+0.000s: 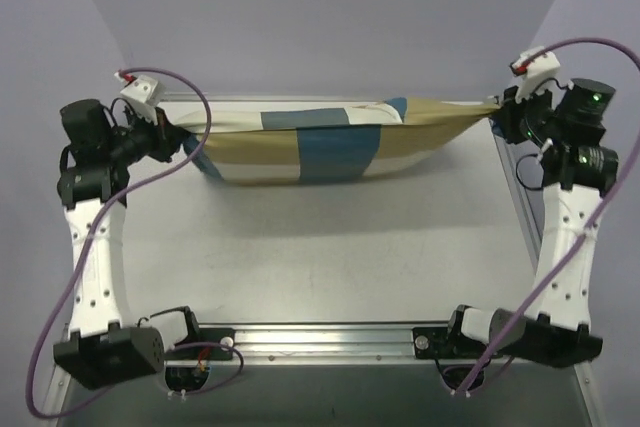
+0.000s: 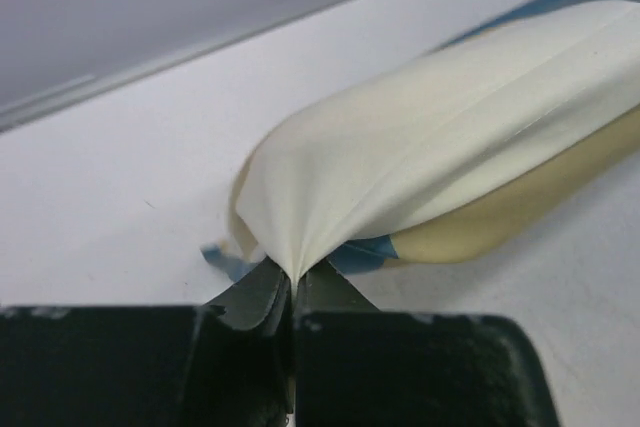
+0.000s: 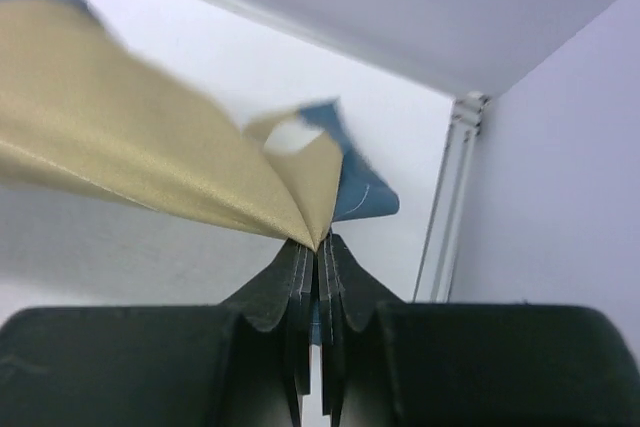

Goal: Put the pillow into the pillowcase

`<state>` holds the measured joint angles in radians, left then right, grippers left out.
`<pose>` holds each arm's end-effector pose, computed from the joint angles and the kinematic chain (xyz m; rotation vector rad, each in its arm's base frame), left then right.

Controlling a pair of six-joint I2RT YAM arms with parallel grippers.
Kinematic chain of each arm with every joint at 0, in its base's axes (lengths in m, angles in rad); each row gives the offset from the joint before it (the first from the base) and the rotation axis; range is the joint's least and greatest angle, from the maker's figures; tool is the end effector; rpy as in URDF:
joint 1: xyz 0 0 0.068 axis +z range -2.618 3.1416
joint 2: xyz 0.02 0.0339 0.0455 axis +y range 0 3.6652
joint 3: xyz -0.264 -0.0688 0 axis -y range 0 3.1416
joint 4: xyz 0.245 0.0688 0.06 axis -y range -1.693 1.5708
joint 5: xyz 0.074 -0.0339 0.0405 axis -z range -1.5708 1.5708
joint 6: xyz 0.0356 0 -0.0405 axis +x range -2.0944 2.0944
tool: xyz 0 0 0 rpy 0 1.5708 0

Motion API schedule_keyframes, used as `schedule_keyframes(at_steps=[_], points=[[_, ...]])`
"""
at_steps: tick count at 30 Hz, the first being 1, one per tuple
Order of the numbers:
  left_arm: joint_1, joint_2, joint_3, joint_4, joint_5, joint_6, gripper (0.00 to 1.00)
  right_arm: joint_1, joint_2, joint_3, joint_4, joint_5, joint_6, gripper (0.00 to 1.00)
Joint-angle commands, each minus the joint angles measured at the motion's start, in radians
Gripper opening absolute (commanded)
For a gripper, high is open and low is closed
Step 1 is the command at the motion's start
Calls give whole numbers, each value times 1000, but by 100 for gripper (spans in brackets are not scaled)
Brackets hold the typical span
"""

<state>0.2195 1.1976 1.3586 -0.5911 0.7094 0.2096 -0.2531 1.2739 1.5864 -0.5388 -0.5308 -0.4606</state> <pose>0.2469 0.0313 0.4157 0.4333 1.8650 -0.4197 0.2557 -0.0475 0.4749 -0.5501 1.6778 -0.0403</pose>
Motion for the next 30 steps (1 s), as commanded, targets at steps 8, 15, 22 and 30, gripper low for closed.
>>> schedule_keyframes(at_steps=[8,15,22,30], points=[[58,-116,39,244,-165,-187,0,-86,-78,110,95,169,158,0],[-45,136,-33,369,-231,-194,0,50,172,32,258,270,145,0],[-51,713,592,37,-347,-194,63,100,806,728,-48,474,167,76],[-5,584,561,-190,-300,-90,98,6,485,381,-148,270,188,100]])
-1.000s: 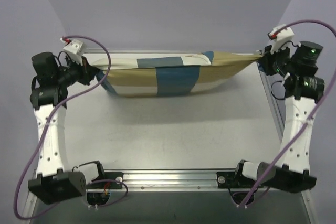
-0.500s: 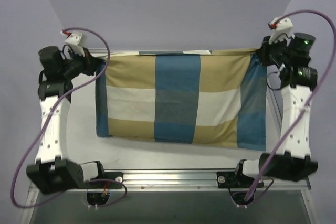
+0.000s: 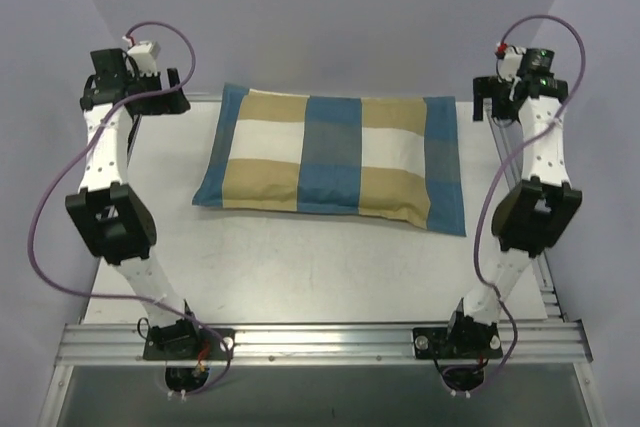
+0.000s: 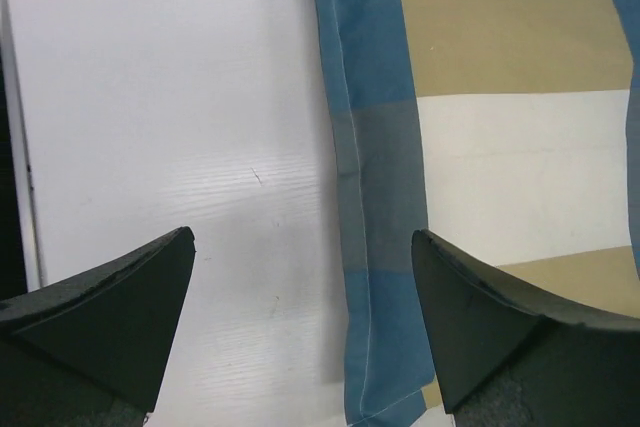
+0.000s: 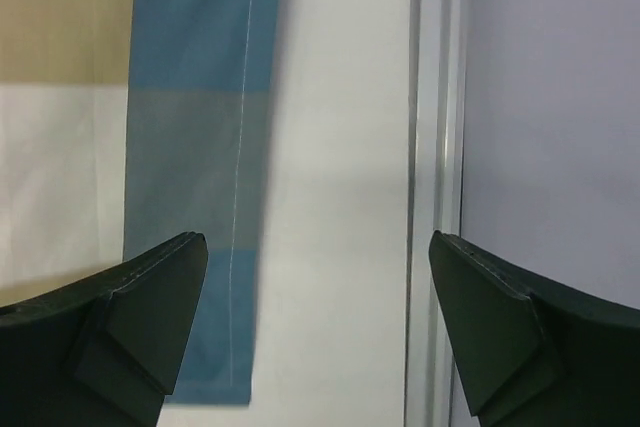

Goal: Put the pillow into the pillowcase

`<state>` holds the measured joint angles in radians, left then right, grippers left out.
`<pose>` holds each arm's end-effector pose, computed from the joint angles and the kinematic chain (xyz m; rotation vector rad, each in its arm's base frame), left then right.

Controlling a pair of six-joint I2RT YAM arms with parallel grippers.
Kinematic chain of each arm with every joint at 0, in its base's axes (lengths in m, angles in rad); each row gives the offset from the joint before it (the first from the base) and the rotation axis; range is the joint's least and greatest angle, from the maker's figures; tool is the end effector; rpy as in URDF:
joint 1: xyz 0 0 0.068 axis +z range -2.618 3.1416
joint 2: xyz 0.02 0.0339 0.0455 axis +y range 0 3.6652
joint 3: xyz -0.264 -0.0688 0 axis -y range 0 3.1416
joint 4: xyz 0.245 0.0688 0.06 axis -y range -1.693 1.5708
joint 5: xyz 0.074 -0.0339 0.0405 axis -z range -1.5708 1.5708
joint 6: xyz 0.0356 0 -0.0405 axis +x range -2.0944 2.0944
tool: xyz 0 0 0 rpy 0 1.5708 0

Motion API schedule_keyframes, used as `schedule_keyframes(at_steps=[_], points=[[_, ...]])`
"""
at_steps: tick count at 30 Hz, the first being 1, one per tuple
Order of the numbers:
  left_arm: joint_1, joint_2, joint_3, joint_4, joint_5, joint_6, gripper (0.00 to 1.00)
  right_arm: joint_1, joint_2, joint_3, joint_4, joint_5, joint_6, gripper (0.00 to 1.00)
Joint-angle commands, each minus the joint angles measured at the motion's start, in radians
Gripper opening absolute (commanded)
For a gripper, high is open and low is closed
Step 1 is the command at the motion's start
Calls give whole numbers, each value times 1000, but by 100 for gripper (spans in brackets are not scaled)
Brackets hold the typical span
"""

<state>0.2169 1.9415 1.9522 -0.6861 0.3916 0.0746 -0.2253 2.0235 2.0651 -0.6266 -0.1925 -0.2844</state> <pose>0.4360 0.0822 0.3553 0.0524 2.1999 -0.2771 0.4583 -0.0980 0.3609 -0.1743 2.1379 -0.0899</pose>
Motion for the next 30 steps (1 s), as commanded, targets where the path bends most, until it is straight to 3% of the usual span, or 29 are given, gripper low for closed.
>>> schedule_keyframes(at_steps=[1,5,9,11,15,19,30], points=[[-7,-188,-123,-99,33,50,97,-28,-296,-132,-74,-88,11,100],[-57,-329,-333,-102,0,57,97,-32,-408,-290,-235,-194,37,100],[-189,-476,-534,-49,-100,82,97,12,-535,-551,-252,-271,106,100],[-258,-548,-617,-9,-73,64,97,50,-577,-696,-225,-291,131,100],[-274,-625,-829,65,16,-10,97,165,-675,-861,-200,-285,160,100],[-274,-636,-915,66,41,5,97,267,-726,-960,-148,-259,198,100],[-274,-690,-986,76,56,53,98,284,-759,-1008,-122,-266,199,100]])
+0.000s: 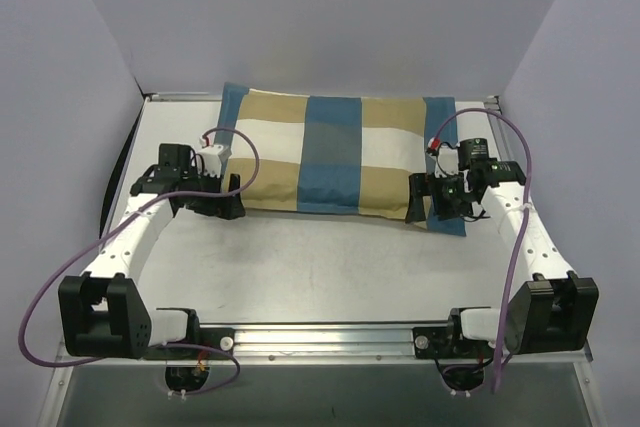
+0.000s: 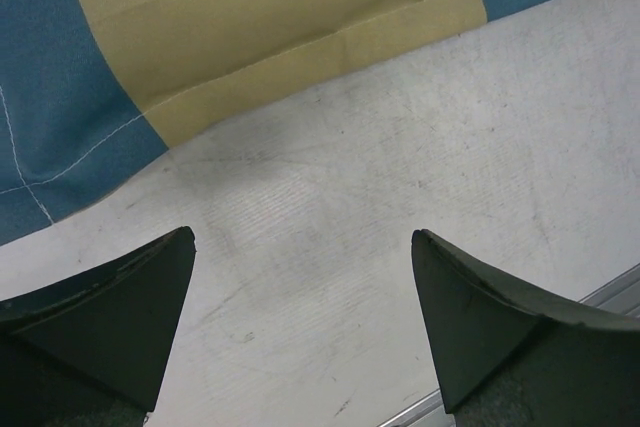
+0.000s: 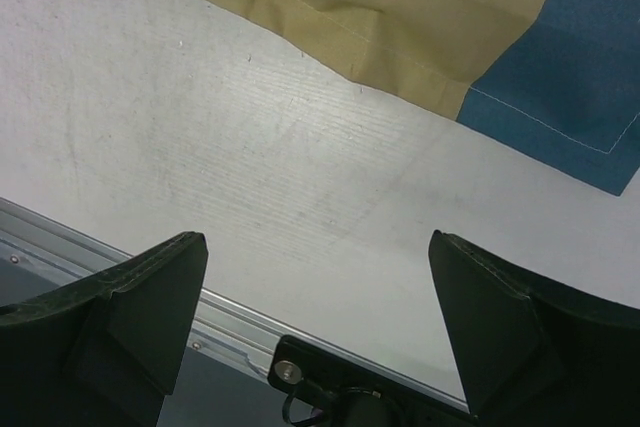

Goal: Put the pillow into the pillowcase

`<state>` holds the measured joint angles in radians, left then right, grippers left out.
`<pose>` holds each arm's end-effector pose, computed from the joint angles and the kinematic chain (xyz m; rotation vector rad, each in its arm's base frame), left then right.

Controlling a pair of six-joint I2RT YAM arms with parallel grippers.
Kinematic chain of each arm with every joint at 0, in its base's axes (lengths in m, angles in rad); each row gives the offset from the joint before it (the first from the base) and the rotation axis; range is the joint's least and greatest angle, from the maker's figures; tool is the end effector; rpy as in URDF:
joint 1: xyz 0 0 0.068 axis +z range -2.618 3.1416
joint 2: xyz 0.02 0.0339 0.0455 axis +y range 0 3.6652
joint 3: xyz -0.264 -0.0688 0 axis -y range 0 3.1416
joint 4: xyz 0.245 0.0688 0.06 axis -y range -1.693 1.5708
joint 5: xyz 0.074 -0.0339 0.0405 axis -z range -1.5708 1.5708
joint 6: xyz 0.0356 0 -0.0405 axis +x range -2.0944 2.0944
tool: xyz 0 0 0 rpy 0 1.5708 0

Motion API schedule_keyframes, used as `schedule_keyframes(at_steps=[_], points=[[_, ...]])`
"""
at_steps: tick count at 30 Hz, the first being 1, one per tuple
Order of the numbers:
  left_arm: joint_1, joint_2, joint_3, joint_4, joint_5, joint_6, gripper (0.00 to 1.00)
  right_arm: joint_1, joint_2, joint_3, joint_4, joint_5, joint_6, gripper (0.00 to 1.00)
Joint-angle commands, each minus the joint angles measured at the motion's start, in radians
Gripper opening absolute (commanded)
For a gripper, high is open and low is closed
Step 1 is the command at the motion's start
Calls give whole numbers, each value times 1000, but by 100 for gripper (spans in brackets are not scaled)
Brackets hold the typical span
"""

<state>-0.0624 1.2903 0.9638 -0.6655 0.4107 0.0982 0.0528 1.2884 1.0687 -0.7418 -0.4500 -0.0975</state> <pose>0.2552 -0.0302 0.2562 0.3568 2.4916 -0.5098 0.2581 0.0291 0.2852 -0.3630 2.4517 0.5483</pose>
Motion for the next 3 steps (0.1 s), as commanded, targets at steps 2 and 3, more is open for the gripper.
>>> schedule_keyframes(at_steps=[2,3], points=[[4,-51,1,56,51,41,97,5,-32,-21,-7,-9,7,100],[3,-58,-2,56,53,43,97,7,-43,-26,-7,-9,7,100]])
